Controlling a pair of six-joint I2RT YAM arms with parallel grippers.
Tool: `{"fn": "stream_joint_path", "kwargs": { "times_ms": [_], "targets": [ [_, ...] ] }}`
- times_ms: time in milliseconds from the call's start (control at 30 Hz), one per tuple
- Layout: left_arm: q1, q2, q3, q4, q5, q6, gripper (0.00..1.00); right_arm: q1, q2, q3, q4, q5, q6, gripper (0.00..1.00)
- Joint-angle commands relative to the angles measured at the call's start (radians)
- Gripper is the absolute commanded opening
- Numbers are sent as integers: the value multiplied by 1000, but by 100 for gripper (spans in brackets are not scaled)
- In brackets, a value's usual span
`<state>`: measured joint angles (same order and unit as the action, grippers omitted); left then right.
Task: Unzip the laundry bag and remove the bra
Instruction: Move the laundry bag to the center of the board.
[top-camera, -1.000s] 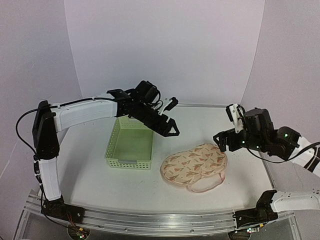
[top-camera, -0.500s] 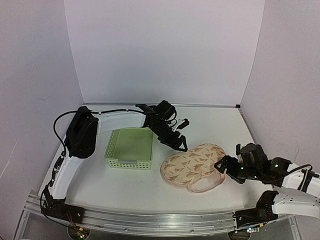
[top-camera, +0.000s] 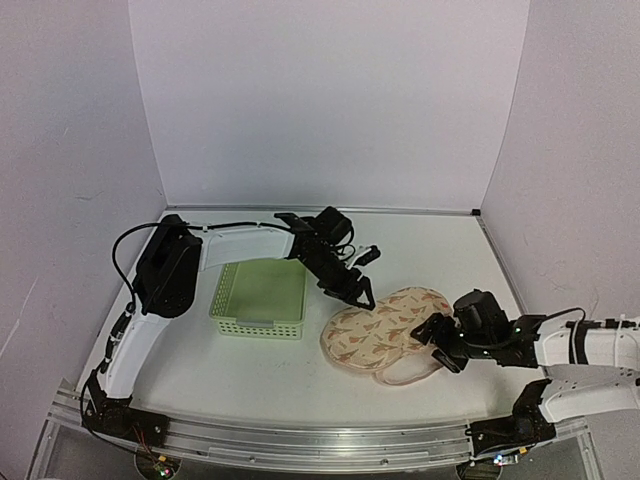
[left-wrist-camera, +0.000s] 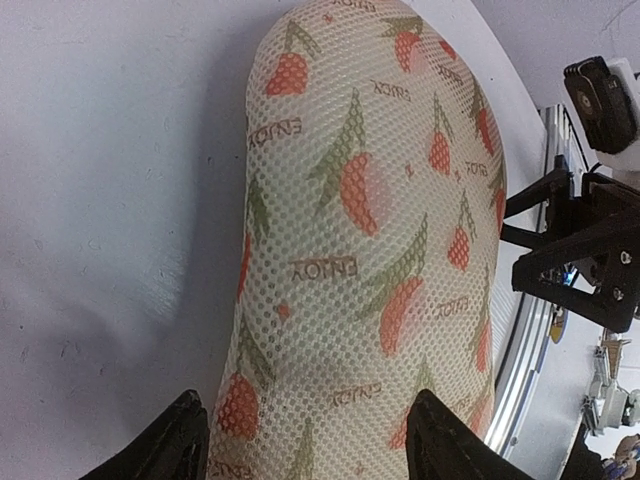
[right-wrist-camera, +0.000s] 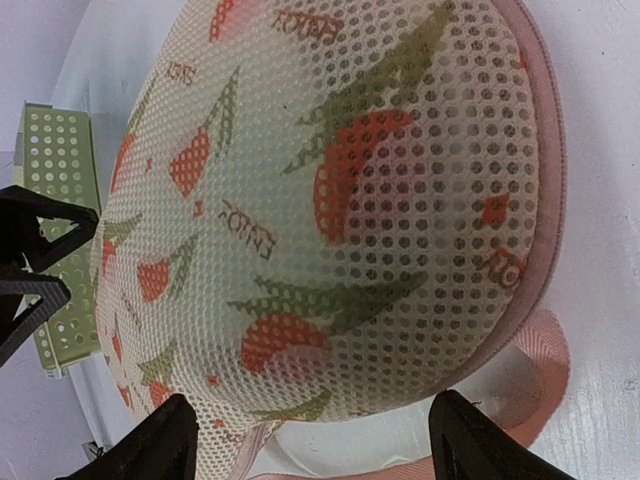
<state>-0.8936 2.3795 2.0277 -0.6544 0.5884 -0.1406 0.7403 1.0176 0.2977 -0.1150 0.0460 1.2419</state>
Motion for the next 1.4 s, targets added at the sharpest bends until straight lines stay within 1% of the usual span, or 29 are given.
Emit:
{"fn": "stream_joint_path", "kwargs": {
  "times_ms": [0, 233, 333, 433, 600, 733, 833, 967, 1100, 1200, 1367],
  "targets": [
    [-7, -2, -17, 7, 32, -13, 66, -2, 69, 82, 133, 33, 26, 79],
    [-15, -32, -92, 6, 9, -25, 61, -14, 206, 180, 169, 54, -32, 72],
    [-20, -52, -128, 7, -2, -39, 57, -38, 262, 219, 187, 39, -67, 65],
    [-29, -77, -165, 9, -32, -60, 54, -62, 315, 253, 197, 29, -111, 61],
    [-47, -130, -223, 15, -87, -113, 53, -119, 426, 323, 211, -35, -206, 51],
    [-59, -166, -282, 31, -124, -195, 53, -163, 542, 412, 216, -136, -306, 44],
    [-72, -191, -325, 55, -130, -236, 53, -193, 632, 496, 216, -221, -383, 41],
    [-94, -226, -376, 83, -138, -268, 54, -224, 774, 643, 165, -354, -501, 38],
    [-96, -276, -439, 112, -159, -304, 55, -230, 900, 831, 58, -443, -647, 38],
    [-96, -312, -481, 140, -167, -329, 58, -230, 994, 964, -18, -506, -730, 39],
    [-96, -346, -509, 161, -190, -356, 61, -251, 1095, 1142, -151, -537, -847, 43]
  ]
}}
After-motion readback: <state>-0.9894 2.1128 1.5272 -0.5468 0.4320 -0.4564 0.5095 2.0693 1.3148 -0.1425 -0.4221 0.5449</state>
